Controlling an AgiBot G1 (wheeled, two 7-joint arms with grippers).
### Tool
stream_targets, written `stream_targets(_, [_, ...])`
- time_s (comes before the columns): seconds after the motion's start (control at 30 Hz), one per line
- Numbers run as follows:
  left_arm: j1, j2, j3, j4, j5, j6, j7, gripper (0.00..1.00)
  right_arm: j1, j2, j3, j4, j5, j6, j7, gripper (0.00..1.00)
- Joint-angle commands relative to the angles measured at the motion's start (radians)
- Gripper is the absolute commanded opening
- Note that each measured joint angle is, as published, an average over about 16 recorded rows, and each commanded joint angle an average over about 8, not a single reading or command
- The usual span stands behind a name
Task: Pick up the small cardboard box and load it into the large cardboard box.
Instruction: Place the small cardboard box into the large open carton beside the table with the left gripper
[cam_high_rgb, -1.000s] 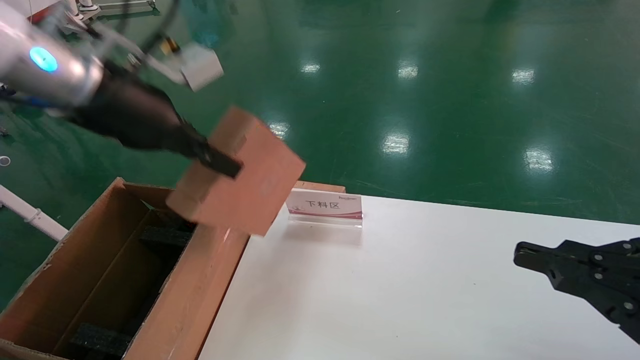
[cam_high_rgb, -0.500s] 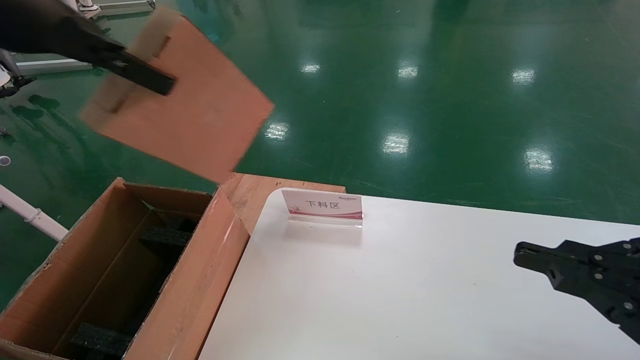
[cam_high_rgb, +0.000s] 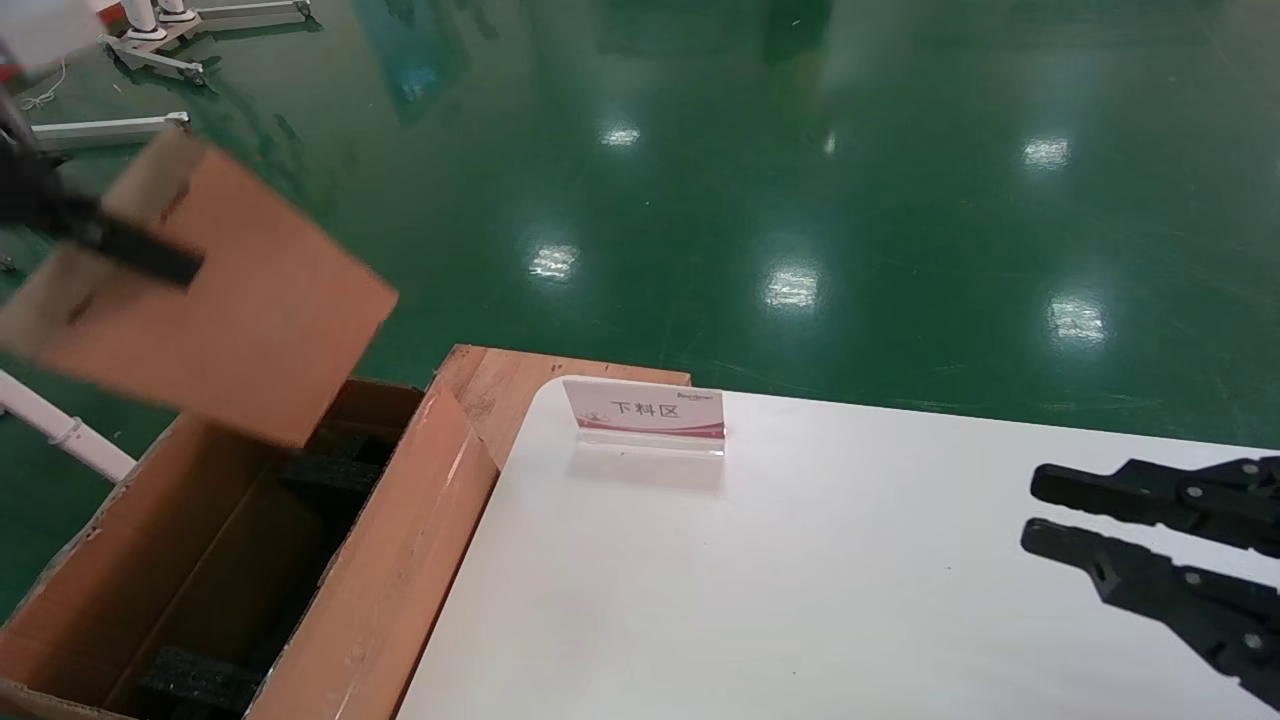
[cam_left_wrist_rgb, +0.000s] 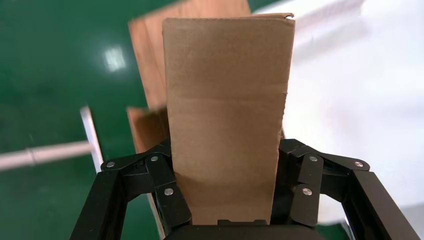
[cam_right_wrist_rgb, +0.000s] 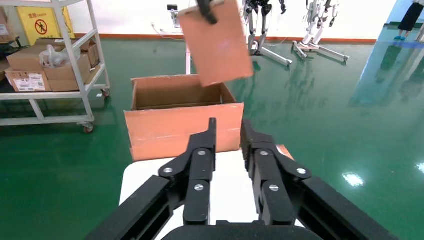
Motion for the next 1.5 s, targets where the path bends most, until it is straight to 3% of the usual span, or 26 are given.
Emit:
stream_targets(0.03, [-0.005, -0.014, 0.051, -0.008, -0.008, 0.001, -0.003, 0.00, 0.000, 0.000, 0.000, 0.000, 0.000, 0.000, 0.000, 1.00])
stream_targets(0.23, [-0.020, 0.008, 0.214, 0.018, -0.041, 0.005, -0.016, 0.00, 0.000, 0.000, 0.000, 0.000, 0.000, 0.000, 0.000, 1.00])
stream_targets(0.43, [-0.014, 0.022, 0.386, 0.076, -0.142, 0.001, -0.004, 0.00, 0.000, 0.000, -0.001, 0.000, 0.001, 0.000, 0.000, 1.00])
stream_targets(0.6, [-0.001, 0.020, 0.476, 0.135, -0.216, -0.012, 0.031, 0.00, 0.000, 0.000, -0.001, 0.000, 0.001, 0.000, -0.001, 1.00])
stream_targets(0.87, [0.059, 0.024, 0.516, 0.214, -0.271, -0.050, 0.083, 0.00, 0.000, 0.001, -0.002, 0.000, 0.001, 0.001, -0.001, 1.00])
stream_targets(1.5, [0.332, 0.098, 0.501, 0.415, -0.337, -0.156, 0.176, 0.00, 0.001, 0.001, -0.003, 0.000, 0.002, 0.001, -0.001, 1.00])
